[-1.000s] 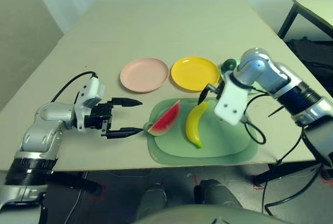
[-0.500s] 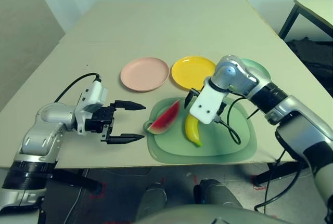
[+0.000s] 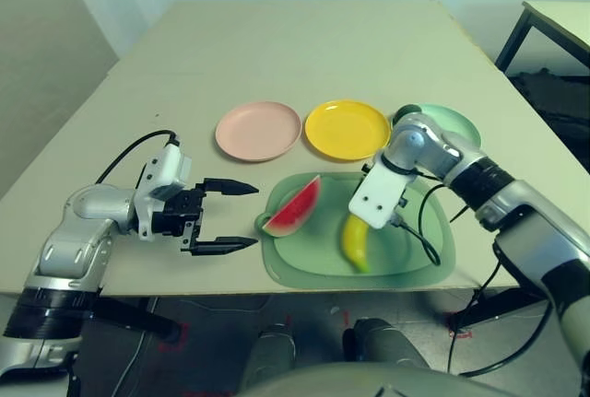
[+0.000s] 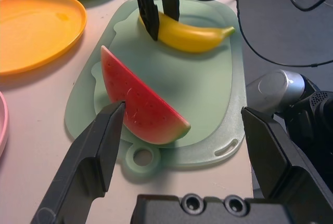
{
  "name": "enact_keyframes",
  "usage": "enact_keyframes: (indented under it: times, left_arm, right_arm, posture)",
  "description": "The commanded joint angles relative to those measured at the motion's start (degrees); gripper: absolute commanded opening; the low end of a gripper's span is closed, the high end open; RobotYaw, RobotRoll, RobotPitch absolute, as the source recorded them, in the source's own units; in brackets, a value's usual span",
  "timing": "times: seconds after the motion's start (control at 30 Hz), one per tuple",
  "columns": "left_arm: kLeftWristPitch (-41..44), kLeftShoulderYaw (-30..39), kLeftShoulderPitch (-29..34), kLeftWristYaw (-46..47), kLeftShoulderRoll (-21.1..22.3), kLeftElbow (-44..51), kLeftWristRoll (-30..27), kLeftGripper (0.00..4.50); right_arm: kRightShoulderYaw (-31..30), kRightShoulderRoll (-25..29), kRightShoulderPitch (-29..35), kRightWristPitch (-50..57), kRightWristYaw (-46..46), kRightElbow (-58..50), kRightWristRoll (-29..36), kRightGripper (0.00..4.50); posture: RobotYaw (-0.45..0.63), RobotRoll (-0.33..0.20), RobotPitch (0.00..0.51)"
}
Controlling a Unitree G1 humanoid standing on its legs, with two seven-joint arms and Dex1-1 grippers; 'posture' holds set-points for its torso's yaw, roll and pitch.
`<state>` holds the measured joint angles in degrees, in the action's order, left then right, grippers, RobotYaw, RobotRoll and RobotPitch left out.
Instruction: Place the fruits into color-matched plates.
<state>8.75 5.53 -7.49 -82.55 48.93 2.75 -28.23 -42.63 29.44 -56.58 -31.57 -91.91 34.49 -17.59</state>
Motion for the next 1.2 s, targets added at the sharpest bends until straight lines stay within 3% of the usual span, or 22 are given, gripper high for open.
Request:
enact_keyframes:
  times: [0.03, 0.23, 0.47, 0.67, 0.9, 1.17, 1.2]
  left_arm:
    - [-0.07, -0.23, -0.01, 0.33, -0.41, -0.16, -0.16, 4.50]
    - [5.39, 1.54, -3.63, 8.05, -3.30, -1.62, -1.73, 4.50]
    - [7.40, -0.55, -5.02, 18.84, -5.92, -1.71, 3.72, 4.50]
    - [15.07, -2.17, -5.32, 25.40, -6.24, 2.80, 5.15, 4.50]
    - [16.09, -2.26, -4.66, 26.31, -5.24, 5.40, 5.79, 4.50]
    - [14.60, -2.12, -3.09, 25.07, -4.56, 5.51, 5.65, 4.50]
    - [14.31, -2.27, -3.10, 24.96, -4.68, 5.34, 5.79, 4.50]
  right_arm:
    - [2.06, 0.41, -0.23, 1.61, -0.29, 0.95, 0.98, 1.62]
    - [8.85, -4.01, -10.13, 9.40, 4.64, 13.29, 3.00, 1.62]
    - [11.77, -9.20, -21.42, 11.44, 23.41, 34.33, -2.55, 1.62]
    - [11.66, -13.08, -22.05, 15.44, 36.64, 40.73, -6.26, 1.62]
    - [10.82, -16.04, -19.72, 20.52, 45.52, 43.30, -10.40, 1.62]
    - [13.34, -15.15, -19.52, 20.82, 46.64, 43.17, -10.07, 4.46]
    - [13.85, -14.54, -19.63, 20.65, 46.47, 43.06, -9.85, 4.46]
  posture:
    - [-0.05, 0.000, 0.052]
    - [-0.05, 0.000, 0.049]
    - [-0.04, 0.000, 0.041]
    - [-0.02, 0.000, 0.053]
    - [0.00, 0.000, 0.059]
    - [0.00, 0.000, 0.061]
    - [0.00, 0.000, 0.061]
